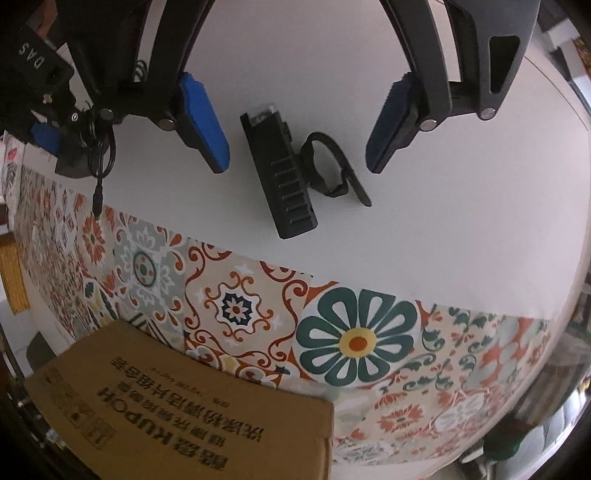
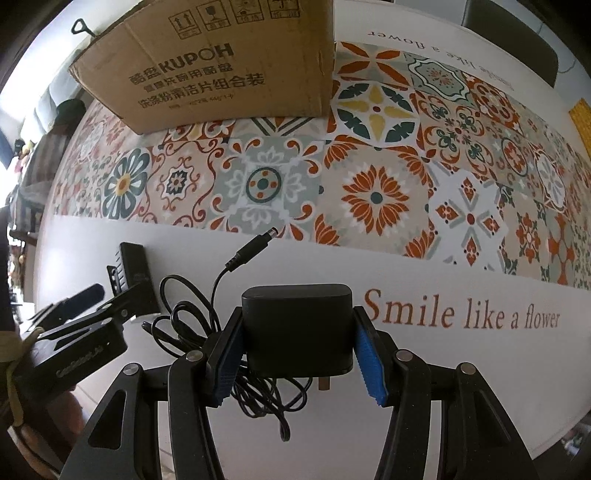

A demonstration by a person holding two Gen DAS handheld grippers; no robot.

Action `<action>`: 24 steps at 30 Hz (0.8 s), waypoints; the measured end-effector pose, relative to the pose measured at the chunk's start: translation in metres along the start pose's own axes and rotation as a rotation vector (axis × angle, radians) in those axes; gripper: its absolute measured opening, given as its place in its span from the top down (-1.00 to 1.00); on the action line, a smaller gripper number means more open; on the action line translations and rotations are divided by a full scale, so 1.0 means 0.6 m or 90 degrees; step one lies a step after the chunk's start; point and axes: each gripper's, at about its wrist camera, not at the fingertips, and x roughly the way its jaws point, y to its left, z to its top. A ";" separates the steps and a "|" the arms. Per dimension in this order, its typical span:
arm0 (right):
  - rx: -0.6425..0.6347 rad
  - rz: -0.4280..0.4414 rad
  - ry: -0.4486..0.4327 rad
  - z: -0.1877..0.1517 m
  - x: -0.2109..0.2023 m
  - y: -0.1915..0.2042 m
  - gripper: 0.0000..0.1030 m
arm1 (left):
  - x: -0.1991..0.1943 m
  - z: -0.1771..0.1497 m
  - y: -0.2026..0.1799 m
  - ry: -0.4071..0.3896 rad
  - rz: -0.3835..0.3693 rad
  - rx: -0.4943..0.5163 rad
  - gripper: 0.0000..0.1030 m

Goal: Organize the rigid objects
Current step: 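Grasp the black square adapter with the right gripper while the left gripper grasps the black rectangular adapter, then lift and carry both black adapters with cables over the box with both tools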

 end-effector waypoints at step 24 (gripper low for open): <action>-0.018 0.026 -0.007 0.001 0.006 0.030 -0.08 | -0.039 -0.023 0.008 -0.074 -0.011 0.058 0.32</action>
